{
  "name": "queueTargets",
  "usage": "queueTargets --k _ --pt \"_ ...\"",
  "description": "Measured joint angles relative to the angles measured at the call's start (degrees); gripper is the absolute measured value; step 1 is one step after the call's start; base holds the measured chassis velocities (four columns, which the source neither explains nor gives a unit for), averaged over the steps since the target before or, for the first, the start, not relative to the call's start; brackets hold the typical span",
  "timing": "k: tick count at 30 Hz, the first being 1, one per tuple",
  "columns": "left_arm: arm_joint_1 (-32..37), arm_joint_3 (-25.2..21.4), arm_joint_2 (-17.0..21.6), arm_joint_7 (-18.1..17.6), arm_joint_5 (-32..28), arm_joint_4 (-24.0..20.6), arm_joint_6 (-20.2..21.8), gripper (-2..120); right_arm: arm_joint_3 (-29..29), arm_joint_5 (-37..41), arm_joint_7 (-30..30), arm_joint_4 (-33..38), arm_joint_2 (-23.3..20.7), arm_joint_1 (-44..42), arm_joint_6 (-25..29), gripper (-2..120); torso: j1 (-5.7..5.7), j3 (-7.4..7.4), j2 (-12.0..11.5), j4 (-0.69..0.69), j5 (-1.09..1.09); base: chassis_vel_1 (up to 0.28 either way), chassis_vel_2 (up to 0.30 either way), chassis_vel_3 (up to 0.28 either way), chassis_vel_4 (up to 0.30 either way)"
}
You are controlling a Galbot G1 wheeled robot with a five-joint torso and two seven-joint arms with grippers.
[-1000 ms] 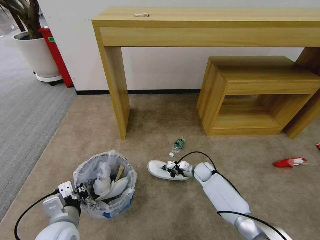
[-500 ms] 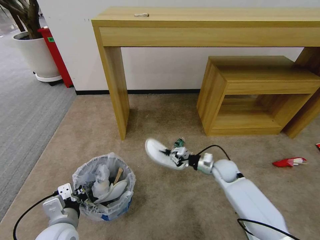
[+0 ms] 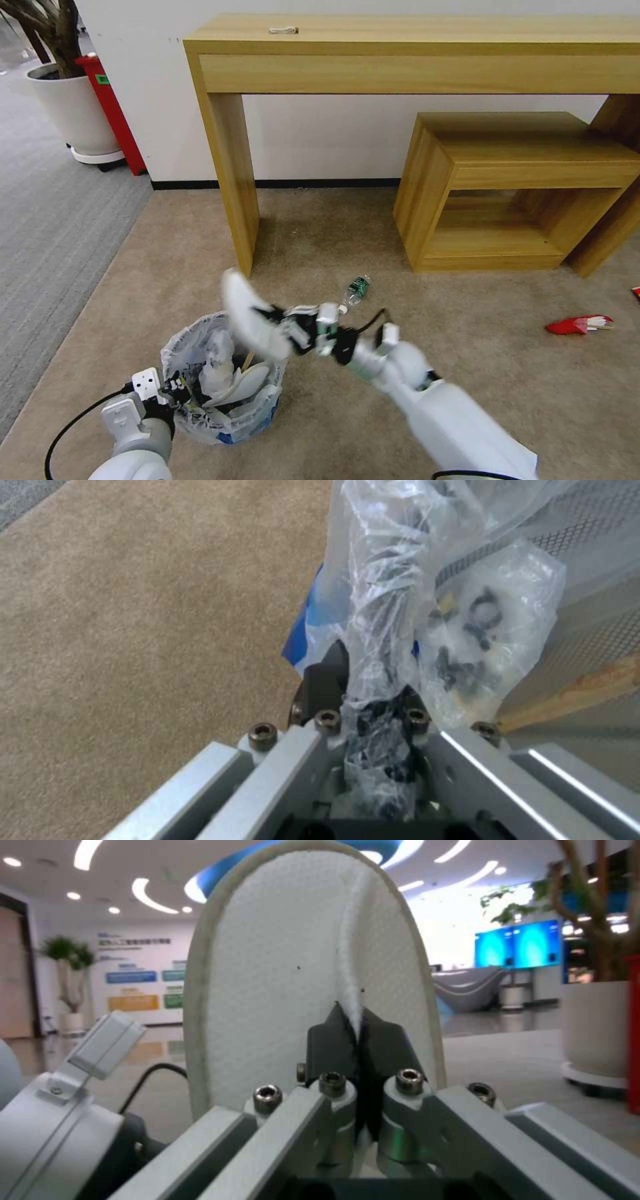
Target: Pick up the trash bin and place the garbage on the floor into it.
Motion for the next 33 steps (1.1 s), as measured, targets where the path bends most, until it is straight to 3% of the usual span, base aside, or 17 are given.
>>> queueTargets --k 16,33 --pt "-0.56 1.54 -0.86 0.13 0.03 -1.09 0.01 1 -10.42 -3.51 10.47 -6.94 4.98 5.81 6.11 0 0.00 0.00 0.00 -0.01 0.01 0.000 0.000 0.000 0.000" --pt "-0.89 1.07 -0.61 0.42 -0.09 -0.67 0.22 1 -15.01 -4.27 10.86 -10.44 7.56 6.72 6.87 3 0.00 0.00 0.00 -0.01 0.01 0.000 0.000 0.000 0.000"
